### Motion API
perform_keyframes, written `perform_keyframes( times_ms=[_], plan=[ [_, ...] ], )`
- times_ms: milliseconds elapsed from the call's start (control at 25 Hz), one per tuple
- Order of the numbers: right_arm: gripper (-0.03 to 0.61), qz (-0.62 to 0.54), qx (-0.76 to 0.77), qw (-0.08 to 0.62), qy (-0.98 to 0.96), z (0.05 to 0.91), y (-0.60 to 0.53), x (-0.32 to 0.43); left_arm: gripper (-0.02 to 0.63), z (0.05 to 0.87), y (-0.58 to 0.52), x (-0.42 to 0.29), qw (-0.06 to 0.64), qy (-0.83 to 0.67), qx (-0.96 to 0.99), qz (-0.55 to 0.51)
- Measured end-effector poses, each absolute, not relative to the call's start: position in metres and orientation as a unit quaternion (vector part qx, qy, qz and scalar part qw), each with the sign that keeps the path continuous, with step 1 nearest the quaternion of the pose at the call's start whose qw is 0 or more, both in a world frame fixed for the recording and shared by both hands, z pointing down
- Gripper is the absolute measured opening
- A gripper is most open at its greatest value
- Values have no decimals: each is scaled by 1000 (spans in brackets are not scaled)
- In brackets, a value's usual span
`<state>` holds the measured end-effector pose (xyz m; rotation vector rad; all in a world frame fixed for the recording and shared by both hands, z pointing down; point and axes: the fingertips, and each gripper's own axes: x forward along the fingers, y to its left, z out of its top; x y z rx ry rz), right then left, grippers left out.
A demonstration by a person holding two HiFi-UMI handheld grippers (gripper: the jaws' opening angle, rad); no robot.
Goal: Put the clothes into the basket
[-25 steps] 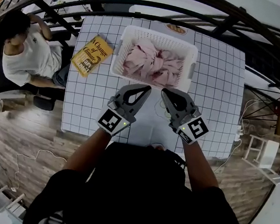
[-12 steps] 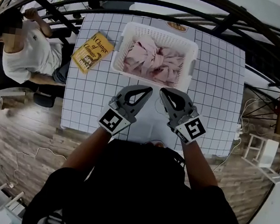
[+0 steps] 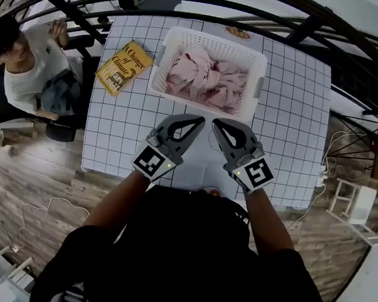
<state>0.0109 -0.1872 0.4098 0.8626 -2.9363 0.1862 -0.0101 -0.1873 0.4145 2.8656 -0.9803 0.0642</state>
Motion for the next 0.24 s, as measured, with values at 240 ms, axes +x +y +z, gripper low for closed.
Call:
perform_keyframes(
  times_ms=[240],
  plan=[
    [15, 62, 282, 38, -957, 413, -184, 17, 0, 417, -185, -8, 53, -326, 944, 22]
  ],
)
